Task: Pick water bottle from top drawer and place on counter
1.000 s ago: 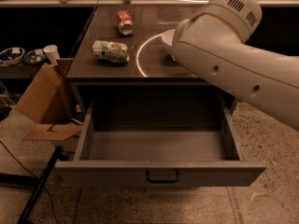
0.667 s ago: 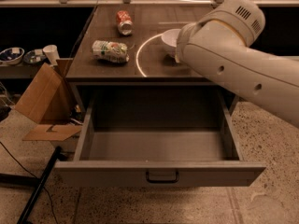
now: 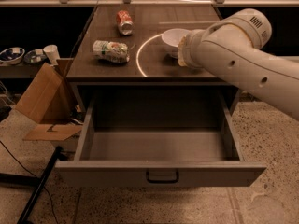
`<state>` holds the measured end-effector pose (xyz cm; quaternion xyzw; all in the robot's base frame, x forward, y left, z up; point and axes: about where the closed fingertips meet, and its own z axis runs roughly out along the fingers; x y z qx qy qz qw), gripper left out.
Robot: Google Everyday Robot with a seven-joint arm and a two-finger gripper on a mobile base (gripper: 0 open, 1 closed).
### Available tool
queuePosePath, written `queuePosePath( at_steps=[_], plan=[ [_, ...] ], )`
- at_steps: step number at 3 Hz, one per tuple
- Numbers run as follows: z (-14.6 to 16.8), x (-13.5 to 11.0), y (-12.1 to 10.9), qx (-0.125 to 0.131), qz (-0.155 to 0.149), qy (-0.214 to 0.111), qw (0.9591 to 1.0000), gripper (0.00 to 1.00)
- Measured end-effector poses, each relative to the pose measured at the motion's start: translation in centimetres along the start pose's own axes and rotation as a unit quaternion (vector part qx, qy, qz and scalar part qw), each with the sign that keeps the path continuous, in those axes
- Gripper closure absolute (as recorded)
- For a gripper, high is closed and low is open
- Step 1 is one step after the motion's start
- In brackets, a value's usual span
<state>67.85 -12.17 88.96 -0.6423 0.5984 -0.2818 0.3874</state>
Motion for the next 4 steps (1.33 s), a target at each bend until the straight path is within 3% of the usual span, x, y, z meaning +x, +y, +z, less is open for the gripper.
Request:
queuePosePath(
  at_steps=[1,4],
  plan=[
    [0.91,0.68,0.53,-0.017,-0.004,-0.015,0.9997,0.86],
    [1.33,1.24,1.36,-0.044,-0.006,-0.038,0.9983,0.16]
  ],
)
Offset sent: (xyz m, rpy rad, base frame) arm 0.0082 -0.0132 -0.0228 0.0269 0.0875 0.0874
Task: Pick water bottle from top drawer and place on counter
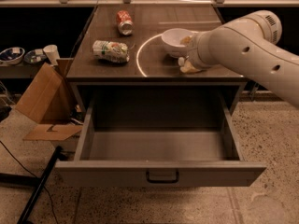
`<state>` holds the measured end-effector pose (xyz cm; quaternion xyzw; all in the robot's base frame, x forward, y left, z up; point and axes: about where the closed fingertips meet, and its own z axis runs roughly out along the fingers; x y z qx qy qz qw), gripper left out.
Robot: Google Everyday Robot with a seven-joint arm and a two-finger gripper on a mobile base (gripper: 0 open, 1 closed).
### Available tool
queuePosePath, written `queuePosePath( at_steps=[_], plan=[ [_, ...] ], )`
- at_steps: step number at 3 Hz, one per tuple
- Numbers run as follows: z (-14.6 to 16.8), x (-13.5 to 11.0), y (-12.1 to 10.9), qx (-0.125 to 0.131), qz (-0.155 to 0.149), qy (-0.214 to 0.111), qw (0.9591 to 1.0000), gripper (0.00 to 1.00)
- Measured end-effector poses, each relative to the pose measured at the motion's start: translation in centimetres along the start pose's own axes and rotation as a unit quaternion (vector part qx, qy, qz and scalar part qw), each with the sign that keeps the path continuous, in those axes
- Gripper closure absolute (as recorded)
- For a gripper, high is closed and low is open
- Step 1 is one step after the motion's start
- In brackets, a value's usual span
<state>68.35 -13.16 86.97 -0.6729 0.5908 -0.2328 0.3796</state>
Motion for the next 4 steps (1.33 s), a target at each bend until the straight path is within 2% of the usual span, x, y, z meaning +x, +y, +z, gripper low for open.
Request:
queuePosePath(
  at_steps=[1,3,4],
  plan=[
    [-0.1,0.1,0.1,-0.003,0.0,-0.002,1.0,0.0],
    [-2.1,-0.3,0.5,-0.024,-0.008,-0.009,0.9996,0.0],
    [-4.1,-0.6,0.7,-0.054,-0.006,-0.018,0.9984,0.0]
  ],
)
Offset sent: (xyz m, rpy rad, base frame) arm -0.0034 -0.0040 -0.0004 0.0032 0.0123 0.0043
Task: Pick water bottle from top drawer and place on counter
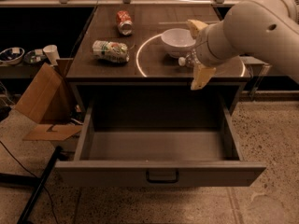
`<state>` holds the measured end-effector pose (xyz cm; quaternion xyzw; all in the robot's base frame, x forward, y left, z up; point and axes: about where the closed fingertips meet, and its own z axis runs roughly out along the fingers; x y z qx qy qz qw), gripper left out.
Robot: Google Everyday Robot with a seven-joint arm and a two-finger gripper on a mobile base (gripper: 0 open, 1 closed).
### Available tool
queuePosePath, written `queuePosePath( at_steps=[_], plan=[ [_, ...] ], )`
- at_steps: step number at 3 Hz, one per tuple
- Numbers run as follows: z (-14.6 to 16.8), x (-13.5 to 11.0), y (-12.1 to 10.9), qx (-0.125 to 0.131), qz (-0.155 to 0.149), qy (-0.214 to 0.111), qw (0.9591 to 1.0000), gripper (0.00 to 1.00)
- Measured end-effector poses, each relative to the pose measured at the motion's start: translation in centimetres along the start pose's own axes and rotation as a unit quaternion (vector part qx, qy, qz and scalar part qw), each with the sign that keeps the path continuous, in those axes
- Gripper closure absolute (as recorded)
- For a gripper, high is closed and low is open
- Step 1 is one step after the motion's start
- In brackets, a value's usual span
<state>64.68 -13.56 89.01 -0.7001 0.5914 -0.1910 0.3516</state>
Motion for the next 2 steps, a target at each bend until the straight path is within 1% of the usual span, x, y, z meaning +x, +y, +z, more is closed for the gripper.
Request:
queuePosePath(
  at_steps=[1,2],
  plan=[
    [-1.5,-0.2,1.2,-0.043,0.004,-0.006,0.9991,0.0],
    [-2.8,0.2,3.1,-0.086,0.015,-0.01,0.9961,0.0]
  ],
)
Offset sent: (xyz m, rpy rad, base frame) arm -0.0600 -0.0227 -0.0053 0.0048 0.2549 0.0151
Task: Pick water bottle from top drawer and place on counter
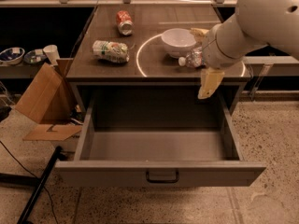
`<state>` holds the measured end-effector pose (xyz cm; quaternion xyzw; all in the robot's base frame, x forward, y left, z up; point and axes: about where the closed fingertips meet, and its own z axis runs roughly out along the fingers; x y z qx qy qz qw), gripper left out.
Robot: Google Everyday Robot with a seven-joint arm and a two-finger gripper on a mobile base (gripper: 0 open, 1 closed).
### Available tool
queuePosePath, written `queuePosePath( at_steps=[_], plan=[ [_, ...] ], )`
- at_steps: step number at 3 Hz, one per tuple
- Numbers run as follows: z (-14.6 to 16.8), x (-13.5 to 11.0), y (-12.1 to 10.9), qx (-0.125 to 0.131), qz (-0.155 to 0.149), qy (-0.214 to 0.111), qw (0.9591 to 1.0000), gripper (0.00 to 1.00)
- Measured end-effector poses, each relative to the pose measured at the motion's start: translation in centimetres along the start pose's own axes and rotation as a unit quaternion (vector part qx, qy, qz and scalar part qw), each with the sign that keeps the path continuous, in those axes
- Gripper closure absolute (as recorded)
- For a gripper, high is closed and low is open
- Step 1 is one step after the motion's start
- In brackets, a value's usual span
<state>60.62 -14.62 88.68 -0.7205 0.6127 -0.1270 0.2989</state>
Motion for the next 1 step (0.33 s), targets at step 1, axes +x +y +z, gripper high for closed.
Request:
queuePosePath(
  at_steps=[1],
  plan=[
    [0.0,0.0,0.0,0.0,0.0,0.0,1.0,0.0]
  ],
)
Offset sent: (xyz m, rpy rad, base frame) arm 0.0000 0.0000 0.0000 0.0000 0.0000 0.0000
